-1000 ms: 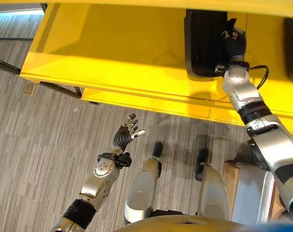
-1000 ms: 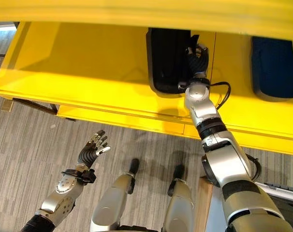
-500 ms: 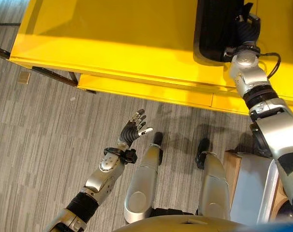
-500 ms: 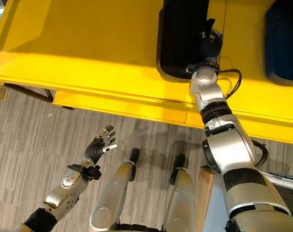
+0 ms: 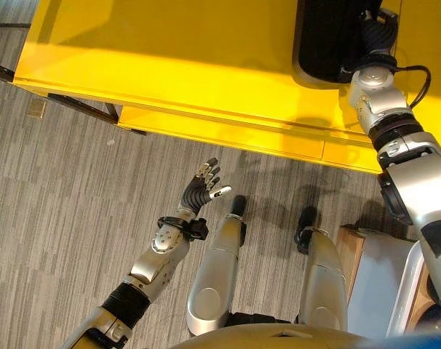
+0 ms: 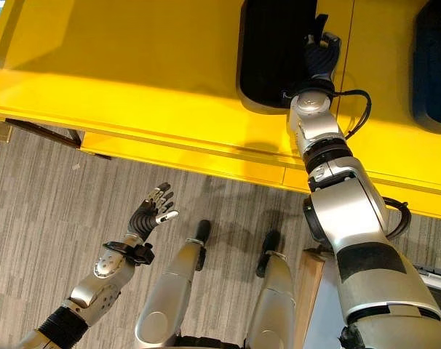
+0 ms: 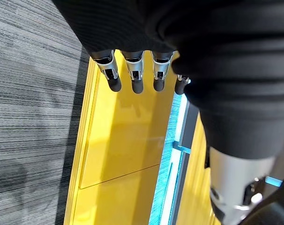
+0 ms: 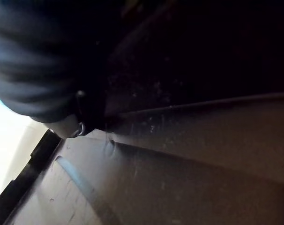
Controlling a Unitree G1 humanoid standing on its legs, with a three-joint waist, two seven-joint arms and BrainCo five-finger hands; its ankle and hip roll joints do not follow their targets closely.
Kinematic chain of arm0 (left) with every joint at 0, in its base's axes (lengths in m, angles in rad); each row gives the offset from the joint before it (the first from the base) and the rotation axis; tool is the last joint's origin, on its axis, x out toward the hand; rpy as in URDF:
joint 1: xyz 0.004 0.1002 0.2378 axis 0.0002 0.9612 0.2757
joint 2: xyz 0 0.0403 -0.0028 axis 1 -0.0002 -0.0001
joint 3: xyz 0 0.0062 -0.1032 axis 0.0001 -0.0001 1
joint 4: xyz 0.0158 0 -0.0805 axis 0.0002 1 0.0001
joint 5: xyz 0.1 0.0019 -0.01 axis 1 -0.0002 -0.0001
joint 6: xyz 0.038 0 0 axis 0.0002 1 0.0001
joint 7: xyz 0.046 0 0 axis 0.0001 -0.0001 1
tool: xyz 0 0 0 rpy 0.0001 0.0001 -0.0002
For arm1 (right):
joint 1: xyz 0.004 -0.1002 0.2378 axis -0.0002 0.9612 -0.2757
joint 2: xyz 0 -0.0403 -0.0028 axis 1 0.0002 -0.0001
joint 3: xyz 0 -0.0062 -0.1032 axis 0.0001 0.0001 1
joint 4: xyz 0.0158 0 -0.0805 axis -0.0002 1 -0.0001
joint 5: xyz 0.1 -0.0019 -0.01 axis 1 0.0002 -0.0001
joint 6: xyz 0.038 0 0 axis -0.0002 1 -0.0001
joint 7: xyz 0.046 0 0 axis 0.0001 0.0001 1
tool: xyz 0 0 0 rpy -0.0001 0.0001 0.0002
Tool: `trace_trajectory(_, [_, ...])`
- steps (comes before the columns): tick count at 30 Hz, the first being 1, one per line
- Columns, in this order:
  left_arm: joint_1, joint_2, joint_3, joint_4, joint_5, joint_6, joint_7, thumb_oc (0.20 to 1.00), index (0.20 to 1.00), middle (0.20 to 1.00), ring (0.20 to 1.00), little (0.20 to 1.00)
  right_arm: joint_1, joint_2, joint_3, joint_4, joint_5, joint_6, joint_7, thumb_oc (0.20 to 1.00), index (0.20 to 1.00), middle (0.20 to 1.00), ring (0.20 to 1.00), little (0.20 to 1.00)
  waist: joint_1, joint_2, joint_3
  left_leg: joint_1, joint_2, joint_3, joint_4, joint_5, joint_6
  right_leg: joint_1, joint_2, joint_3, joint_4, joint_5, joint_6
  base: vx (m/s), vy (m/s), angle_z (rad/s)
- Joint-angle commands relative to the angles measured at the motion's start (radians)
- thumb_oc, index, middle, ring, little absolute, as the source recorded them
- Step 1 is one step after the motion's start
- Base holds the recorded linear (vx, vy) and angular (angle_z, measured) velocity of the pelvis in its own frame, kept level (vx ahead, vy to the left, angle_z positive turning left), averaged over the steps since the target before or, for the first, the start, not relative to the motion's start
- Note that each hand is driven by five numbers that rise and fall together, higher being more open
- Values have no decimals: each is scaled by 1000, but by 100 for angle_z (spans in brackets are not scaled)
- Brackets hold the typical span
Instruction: Move parts from the plastic box to the shelf.
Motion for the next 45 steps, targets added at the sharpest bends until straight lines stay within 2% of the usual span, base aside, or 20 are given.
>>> trace_trajectory(1, [-1,45,-15,-87,-29,-54,7,1000,1000,1000,1000,1000,-148,-59,33,-10,24,-57,-3,200,200,200,200,200,24,-15,-22,21,58,32,26,-77,2,34,-22,14,-12,-29,47,-3,16,3])
trace_trajectory(24, [1,63,-16,-80,-37,-64,24,1000,1000,1000,1000,1000,-150,-29,10,93,58,-42,-4,200,200,200,200,200,30,-13,-14,16,50,37,25,-72,5,41,-25,15,-19,-23,49,0,0,0])
trace_trajectory(25, [0,63,-16,-79,-37,-63,25,1000,1000,1000,1000,1000,-150,-27,8,94,58,-41,-5,219,219,219,219,219,30,-13,-14,16,50,36,25,-70,4,42,-25,14,-19,-22,49,0,0,0])
trace_trajectory(26, [0,65,-15,-80,-38,-64,24,1000,1000,1000,1000,1000,-147,-27,8,92,61,-43,-4,1000,1000,1000,1000,1000,29,-13,-14,16,49,36,21,-68,4,43,-25,15,-21,-21,50,0,0,0])
trace_trajectory(37, [6,69,1,-66,-46,-69,42,1000,1000,1000,1000,1000,-124,36,-40,57,113,-66,-35,1000,1000,1000,1000,1000,31,-8,-15,21,50,39,14,-62,3,48,-24,11,-31,-16,47,-1,-1,0])
trace_trajectory(45, [18,74,15,-64,-55,-69,38,1000,1000,1000,1000,1000,-107,57,-42,-65,109,-97,-48,1000,1000,1000,1000,1000,18,-16,-14,29,53,47,8,-58,2,54,-20,16,-43,-8,47,0,0,0])
